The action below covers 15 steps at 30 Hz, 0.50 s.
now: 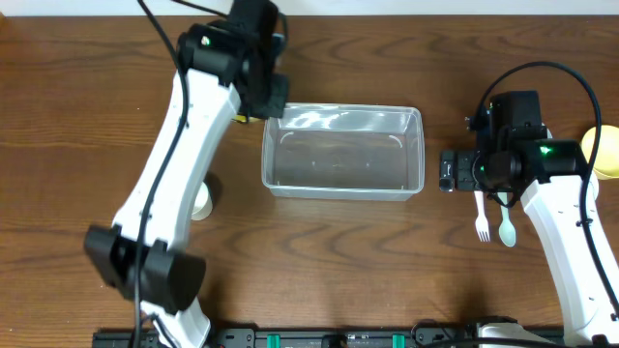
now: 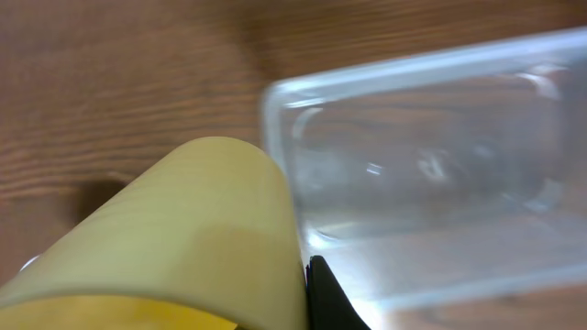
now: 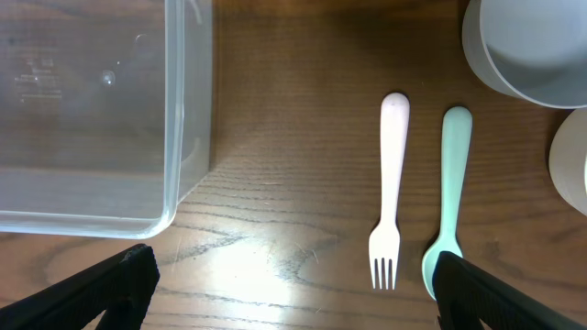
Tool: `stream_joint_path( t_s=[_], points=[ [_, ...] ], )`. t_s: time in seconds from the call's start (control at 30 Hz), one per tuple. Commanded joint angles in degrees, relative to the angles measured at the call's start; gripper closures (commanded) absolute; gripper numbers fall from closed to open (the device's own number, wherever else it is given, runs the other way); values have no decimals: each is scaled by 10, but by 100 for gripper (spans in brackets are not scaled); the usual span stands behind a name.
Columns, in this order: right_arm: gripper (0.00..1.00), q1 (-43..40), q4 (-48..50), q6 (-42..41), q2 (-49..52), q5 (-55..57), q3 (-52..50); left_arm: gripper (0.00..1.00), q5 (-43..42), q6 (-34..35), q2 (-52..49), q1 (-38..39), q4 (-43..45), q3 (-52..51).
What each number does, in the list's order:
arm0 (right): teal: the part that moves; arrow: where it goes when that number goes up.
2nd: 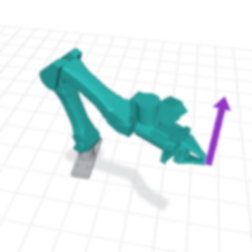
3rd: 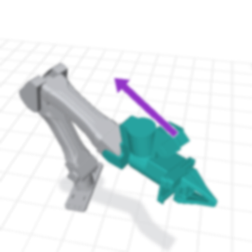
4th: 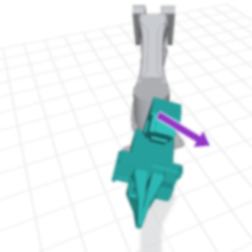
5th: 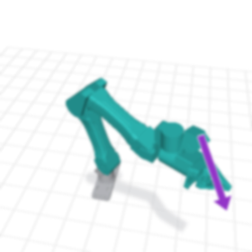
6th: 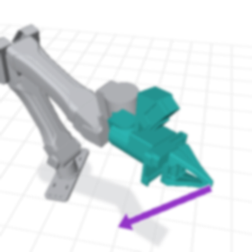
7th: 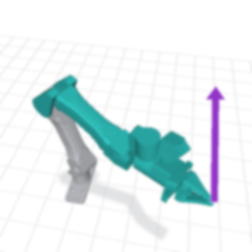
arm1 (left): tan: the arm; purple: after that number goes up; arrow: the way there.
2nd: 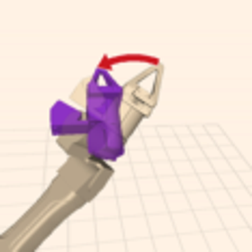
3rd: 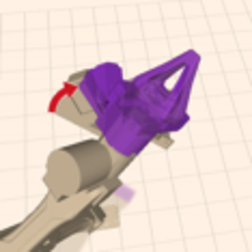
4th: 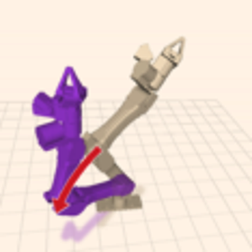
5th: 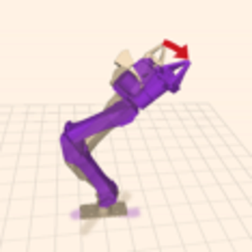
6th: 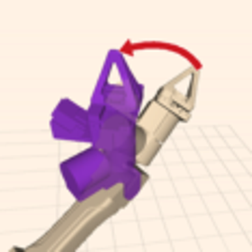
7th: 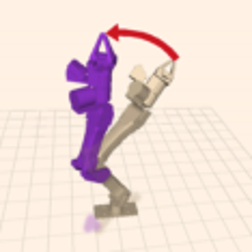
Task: Pack container
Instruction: 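Carry the yellow cup with the left gripper into the container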
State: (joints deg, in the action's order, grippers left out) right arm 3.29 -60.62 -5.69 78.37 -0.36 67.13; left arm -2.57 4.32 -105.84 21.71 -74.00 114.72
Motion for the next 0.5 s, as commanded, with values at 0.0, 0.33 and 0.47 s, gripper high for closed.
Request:
stream_joint_path(
  t_s=[0.0, 0.33, 0.47],
  points=[
    [3, -3, -1, -5, 3, 6, 11, 94, 2, 5, -13, 41, -8, -5],
    [3, -3, -10, -5, 3, 6, 11, 94, 0, 4, -110, 85, 10, -31],
    [3, -3, -9, -5, 3, 6, 11, 94, 0, -2, -159, 84, 27, -31]
  ],
)
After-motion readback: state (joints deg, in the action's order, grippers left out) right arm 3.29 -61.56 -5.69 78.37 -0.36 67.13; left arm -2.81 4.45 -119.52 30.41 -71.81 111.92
